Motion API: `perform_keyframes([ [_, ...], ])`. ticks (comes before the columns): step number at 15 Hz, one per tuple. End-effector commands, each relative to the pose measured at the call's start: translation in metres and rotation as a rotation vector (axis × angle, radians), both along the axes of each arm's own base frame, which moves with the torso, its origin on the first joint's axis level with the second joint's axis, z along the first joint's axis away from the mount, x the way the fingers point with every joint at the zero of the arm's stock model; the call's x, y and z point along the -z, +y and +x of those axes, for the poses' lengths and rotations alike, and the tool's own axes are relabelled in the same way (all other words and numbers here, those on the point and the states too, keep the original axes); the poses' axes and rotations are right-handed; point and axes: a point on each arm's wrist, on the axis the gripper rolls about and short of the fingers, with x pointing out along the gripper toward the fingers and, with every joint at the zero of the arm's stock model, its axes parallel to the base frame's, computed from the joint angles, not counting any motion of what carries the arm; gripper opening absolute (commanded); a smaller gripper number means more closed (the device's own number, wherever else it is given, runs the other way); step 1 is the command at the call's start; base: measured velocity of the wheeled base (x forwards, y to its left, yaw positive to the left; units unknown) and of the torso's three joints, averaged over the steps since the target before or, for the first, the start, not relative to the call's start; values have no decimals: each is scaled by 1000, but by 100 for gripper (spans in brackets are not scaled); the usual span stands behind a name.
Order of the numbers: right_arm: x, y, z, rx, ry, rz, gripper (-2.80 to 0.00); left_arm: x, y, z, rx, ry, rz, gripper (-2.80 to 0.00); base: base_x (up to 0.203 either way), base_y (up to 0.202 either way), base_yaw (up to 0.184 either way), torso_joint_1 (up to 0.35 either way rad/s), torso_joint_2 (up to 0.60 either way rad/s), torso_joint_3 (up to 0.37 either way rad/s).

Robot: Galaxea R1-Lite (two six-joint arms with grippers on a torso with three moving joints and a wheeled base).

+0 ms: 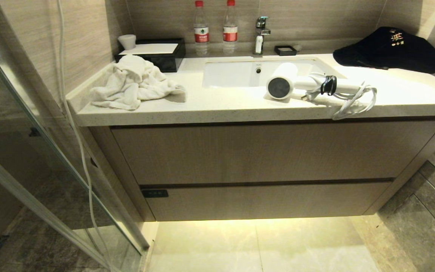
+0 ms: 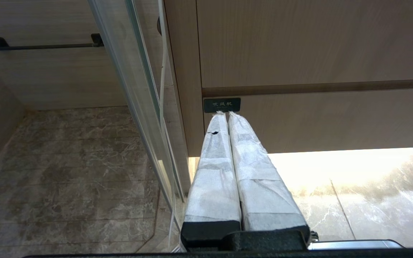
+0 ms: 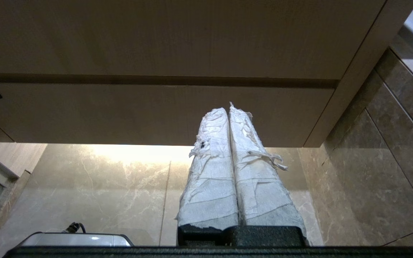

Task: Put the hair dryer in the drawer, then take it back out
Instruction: Pull open the drawer

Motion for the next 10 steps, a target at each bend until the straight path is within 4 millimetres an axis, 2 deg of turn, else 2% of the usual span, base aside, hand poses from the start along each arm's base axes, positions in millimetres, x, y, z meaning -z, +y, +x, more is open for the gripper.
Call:
perform_keyframes([
  [1,0,0,0,-2,2,-4,-280,0,0,0,0,3,-1,-280,0,0,0,0,0,0],
  [10,0,0,0,-6,0,-8,-280,0,0,0,0,2,-1,-280,0,0,0,0,0,0],
])
